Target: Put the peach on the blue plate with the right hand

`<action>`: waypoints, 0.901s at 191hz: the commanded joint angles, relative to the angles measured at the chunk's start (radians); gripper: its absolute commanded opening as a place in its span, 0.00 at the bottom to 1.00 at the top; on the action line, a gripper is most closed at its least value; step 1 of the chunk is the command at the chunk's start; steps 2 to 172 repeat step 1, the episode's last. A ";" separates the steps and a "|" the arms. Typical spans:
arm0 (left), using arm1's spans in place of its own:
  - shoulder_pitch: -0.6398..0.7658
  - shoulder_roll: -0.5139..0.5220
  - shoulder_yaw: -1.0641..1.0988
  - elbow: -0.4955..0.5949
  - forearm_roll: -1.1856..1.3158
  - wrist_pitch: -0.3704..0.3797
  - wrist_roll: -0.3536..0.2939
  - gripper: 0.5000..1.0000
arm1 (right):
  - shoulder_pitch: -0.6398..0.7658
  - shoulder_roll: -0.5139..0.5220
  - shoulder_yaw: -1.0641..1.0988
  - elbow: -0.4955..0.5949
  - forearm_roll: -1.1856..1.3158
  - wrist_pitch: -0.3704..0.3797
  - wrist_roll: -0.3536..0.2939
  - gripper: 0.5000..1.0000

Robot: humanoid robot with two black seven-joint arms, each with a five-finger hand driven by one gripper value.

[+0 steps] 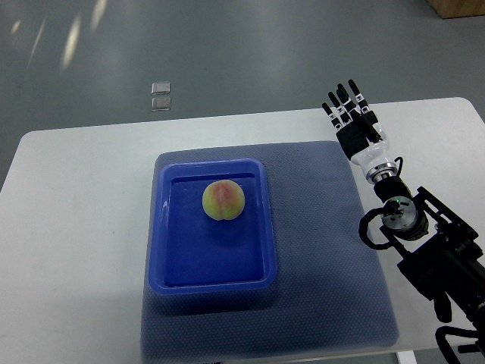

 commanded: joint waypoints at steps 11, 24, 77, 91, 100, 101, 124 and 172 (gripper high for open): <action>0.000 0.000 0.000 0.000 0.001 -0.002 0.000 1.00 | -0.003 0.001 -0.004 -0.001 -0.001 0.001 0.000 0.87; 0.000 0.000 0.000 0.000 0.001 -0.002 0.000 1.00 | -0.003 0.001 -0.004 -0.001 -0.001 0.001 0.000 0.87; 0.000 0.000 0.000 0.000 0.001 -0.002 0.000 1.00 | -0.003 0.001 -0.004 -0.001 -0.001 0.001 0.000 0.87; 0.000 0.000 0.000 0.000 0.001 -0.002 0.000 1.00 | -0.003 0.001 -0.004 -0.001 -0.001 0.001 0.000 0.87; 0.000 0.000 0.000 0.000 0.001 -0.002 0.000 1.00 | -0.003 0.001 -0.004 -0.001 -0.001 0.001 0.000 0.87; 0.000 0.000 0.000 0.000 0.001 -0.002 0.000 1.00 | -0.003 0.001 -0.004 -0.001 -0.001 0.001 0.000 0.87; 0.000 0.000 0.000 0.000 0.001 -0.002 0.000 1.00 | -0.003 0.001 -0.004 -0.001 -0.001 0.001 0.000 0.87; 0.000 0.000 0.000 0.000 0.001 -0.002 0.000 1.00 | -0.003 0.001 -0.004 -0.001 -0.001 0.001 0.000 0.87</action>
